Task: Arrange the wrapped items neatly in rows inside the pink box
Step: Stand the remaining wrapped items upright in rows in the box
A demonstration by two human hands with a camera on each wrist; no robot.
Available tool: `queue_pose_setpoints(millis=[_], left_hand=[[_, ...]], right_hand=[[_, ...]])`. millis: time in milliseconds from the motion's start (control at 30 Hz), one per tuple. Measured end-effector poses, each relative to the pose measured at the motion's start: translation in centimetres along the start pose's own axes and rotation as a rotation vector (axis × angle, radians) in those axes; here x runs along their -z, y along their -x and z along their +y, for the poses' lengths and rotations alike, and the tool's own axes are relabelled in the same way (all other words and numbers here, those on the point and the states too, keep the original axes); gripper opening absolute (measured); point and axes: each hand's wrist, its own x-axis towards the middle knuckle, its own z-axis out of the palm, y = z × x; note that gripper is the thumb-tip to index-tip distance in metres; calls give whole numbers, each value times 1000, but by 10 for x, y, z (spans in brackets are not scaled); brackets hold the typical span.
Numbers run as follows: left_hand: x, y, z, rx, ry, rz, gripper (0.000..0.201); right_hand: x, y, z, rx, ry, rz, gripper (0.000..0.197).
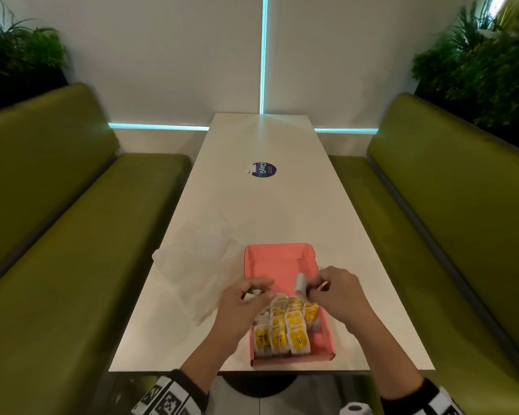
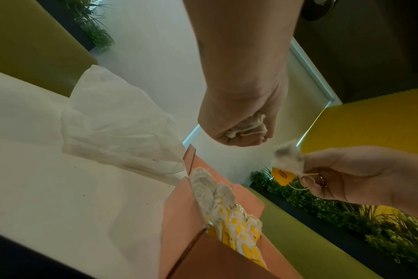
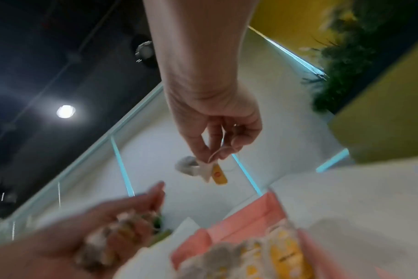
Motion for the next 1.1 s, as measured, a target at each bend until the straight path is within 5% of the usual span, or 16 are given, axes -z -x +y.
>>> queue_pose_setpoints(millis=[100, 400, 633, 833, 933, 1100], left_hand=[[-3, 3, 5, -56, 13, -13, 11], [-12, 9, 11, -206, -137, -68, 12], [-17, 12, 6, -323, -333, -3, 30], [-19, 9, 8, -339, -378, 55, 10], [-16, 8, 12, -277, -329, 12, 29], [-15, 10, 18, -133, -203, -66, 25]], right_hand=[[-1, -2, 1, 15, 176, 205, 23], [-3, 2, -6, -118, -413, -41, 14], [-4, 6, -10, -168, -610, -155, 9], [-5, 7, -12, -112, -608, -150, 10], [-4, 5, -6, 0, -493, -59, 15], [-5, 3, 3, 53, -422, -215, 4]])
